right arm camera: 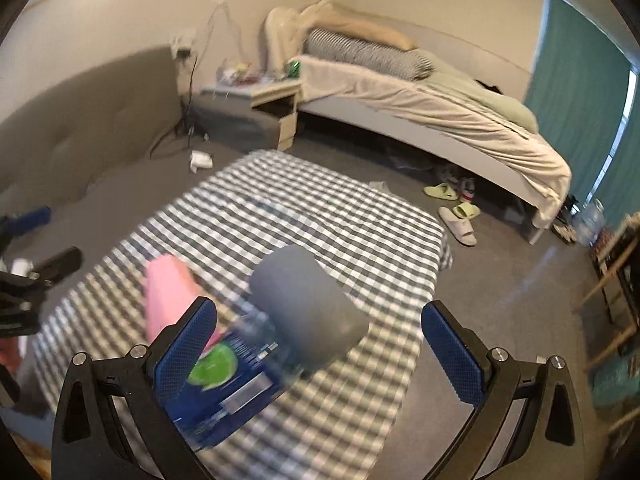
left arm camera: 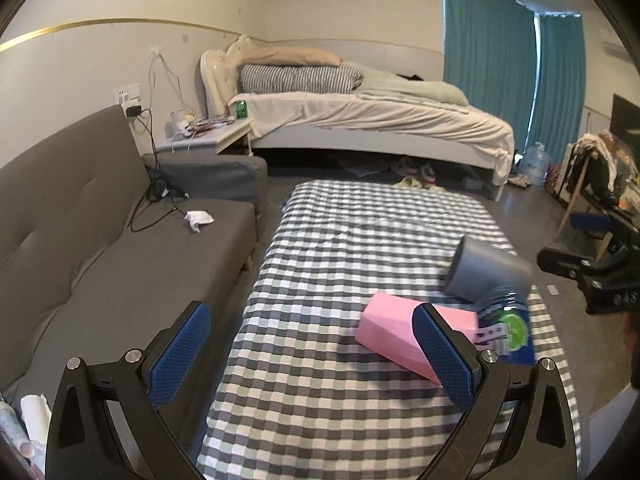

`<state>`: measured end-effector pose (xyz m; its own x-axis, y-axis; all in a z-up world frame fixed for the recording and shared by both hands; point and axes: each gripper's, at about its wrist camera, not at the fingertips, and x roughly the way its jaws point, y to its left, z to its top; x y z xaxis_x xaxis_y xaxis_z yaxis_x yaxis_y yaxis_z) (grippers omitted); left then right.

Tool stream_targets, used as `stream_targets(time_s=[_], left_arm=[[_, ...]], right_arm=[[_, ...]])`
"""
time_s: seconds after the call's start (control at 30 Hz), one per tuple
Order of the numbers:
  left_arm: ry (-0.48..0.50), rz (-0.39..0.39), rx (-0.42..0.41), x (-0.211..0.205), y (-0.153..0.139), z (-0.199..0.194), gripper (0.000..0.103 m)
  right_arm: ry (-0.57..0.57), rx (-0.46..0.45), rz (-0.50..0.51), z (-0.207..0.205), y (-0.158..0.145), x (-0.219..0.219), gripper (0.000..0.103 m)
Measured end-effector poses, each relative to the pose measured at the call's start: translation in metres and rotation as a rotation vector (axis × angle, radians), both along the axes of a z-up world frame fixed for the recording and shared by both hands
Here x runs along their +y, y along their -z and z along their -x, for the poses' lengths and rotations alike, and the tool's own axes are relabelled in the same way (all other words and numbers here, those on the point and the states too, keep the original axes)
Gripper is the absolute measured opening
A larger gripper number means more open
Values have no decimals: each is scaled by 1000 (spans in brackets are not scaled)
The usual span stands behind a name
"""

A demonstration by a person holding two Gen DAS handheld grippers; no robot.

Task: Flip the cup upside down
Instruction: 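Reach the right tool to the grey cup and grasp its body, then lift the grey cup with the right tool and rotate it upright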

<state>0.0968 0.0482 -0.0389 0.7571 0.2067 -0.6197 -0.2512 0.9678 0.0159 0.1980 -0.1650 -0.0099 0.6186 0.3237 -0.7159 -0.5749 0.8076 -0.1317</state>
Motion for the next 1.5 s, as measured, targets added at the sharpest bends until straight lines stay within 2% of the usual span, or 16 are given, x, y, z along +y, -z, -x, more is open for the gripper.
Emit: stream_targets(time_s=[0.07,0.2,0.3,0.5,0.63,0.73,0.8,0.97,1.17,1.33,1.4,1.5], left_arm=[[-17,-8,15,1,6,-8,103],[-38,5,52,4,23,-30,103],[-35,10,61,2,32,-39,103],[-20,27,70,0,38,-52,103],[-24,14,81,1,39,-52,103],[-43,22,92,8,42,-50,103],[-55,28,96,12,40,-48,103],[-84,51,79,21,24,-38,103],[-78,80,25,25,-15,-11,103],[-68,89,-32,31,-47,26,103],[-64,85,-50,35,-55,42,103],[-64,87,-66,41,-58,59,103]], right_arm=[[-26,20,28,-18,12,6,100],[-75,126,48,-53,34,15,97],[-103,199,68,-71,52,22,90],[-136,338,14,-99,71,29,90],[-141,404,24,-108,85,42,90],[-144,418,18,-107,88,50,74],[-119,412,20,-106,87,51,74],[-36,335,-1,-99,56,39,73],[28,236,15,-67,-21,20,72],[18,183,9,-4,-78,19,72],[-10,190,27,29,-87,23,72],[-40,239,66,77,-82,30,72]])
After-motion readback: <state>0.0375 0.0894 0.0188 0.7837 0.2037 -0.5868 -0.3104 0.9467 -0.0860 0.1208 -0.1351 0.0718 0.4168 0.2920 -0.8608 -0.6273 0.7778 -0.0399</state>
